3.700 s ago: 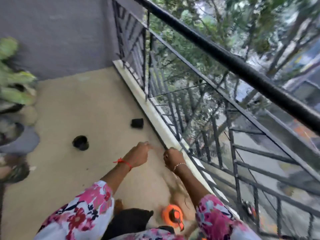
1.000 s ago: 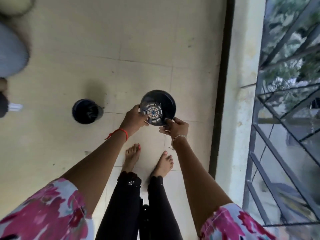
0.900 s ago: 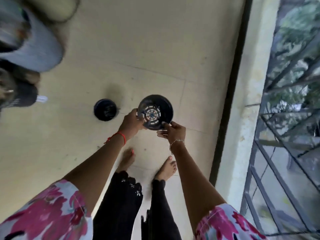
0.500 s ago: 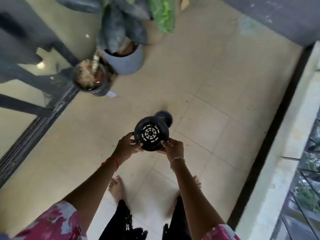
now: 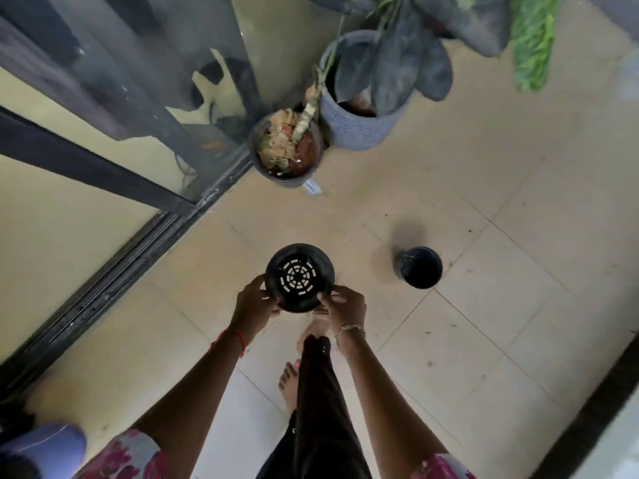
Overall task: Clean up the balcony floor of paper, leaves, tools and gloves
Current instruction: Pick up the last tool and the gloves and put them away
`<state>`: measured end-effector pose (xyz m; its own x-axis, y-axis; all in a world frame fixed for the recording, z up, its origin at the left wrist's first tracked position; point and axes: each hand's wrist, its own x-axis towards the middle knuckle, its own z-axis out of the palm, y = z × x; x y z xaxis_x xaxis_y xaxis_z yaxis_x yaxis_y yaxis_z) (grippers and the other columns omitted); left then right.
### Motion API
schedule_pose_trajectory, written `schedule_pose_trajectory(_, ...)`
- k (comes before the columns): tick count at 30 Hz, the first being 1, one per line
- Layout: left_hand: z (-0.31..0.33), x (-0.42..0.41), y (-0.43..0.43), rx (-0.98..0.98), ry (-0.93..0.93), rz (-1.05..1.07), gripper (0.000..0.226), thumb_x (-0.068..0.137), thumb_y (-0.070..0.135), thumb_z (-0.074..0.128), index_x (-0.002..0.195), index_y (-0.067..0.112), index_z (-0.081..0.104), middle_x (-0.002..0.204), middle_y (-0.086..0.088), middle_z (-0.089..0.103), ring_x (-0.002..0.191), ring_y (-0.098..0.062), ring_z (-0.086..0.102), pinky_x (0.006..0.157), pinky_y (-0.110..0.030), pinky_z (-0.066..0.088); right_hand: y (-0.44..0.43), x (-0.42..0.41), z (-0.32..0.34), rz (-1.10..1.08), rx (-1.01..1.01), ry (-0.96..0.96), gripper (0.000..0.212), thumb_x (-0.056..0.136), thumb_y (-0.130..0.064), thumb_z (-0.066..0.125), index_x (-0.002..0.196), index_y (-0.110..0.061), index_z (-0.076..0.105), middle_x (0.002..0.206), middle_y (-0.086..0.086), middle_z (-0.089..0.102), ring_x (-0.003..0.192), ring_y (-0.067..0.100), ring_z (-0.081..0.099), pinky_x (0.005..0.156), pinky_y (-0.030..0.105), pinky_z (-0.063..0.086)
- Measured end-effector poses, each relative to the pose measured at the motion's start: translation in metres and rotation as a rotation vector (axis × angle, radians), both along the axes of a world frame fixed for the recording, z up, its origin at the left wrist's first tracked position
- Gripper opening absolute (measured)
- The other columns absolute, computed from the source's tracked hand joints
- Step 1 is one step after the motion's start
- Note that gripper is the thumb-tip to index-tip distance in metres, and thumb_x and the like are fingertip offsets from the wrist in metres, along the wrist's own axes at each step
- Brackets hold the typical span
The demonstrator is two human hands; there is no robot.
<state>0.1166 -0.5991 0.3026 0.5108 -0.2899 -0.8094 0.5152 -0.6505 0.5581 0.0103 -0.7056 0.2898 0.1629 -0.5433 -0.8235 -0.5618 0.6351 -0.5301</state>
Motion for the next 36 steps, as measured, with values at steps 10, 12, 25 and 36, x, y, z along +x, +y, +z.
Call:
schedule_pose_trajectory(10, -0.126, 0.126, -0.029, 0.075, 0.060, 0.207, 0.045, 0.086, -0.013, 0.048, 0.125, 0.010, 0.051, 0.105, -0.022, 0.062, 0.076, -0.030, 0.063, 0.063, -0.035, 0.059, -0.034, 0.136, -0.120, 0.353, 0.009, 0.037, 0.019, 0.087, -0.007, 0.055, 0.097, 0.006, 0.065, 0.095, 0.025, 0.067, 0.081, 0.023, 0.062, 0.075, 0.033, 0.052)
schedule_pose_trajectory(12, -0.158, 0.152, -0.032, 0.112, -0.006, 0.233, 0.045, 0.083, -0.014, 0.049, 0.121, 0.010, 0.055, 0.108, -0.024, 0.064, 0.076, -0.029, 0.063, 0.059, -0.031, 0.058, -0.038, 0.161, -0.146, 0.444, 0.118, -0.027, 0.026, 0.088, -0.003, 0.052, 0.112, 0.000, 0.060, 0.103, 0.016, 0.065, 0.092, 0.025, 0.060, 0.085, 0.044, 0.052)
schedule_pose_trajectory(25, -0.254, 0.248, -0.054, 0.033, 0.158, 0.365, 0.047, 0.094, -0.011, 0.034, 0.139, 0.002, 0.033, 0.111, -0.021, 0.057, 0.063, -0.018, 0.071, 0.056, -0.028, 0.059, -0.032, 0.264, -0.229, 0.704, 0.053, -0.087, 0.069, 0.095, -0.018, 0.045, 0.149, -0.024, 0.004, 0.137, 0.020, 0.046, 0.117, 0.026, 0.051, 0.098, 0.035, 0.039)
schedule_pose_trajectory(36, -0.199, 0.148, -0.080, 0.300, 0.127, -0.121, 0.043, 0.096, -0.002, 0.040, 0.139, -0.009, 0.034, 0.120, -0.027, 0.055, 0.111, -0.032, 0.051, 0.086, -0.036, 0.046, -0.066, 0.161, -0.183, 0.467, 0.075, 0.091, 0.061, 0.097, -0.027, 0.045, 0.148, -0.010, 0.015, 0.143, 0.010, 0.043, 0.131, 0.025, 0.038, 0.098, 0.023, 0.026)
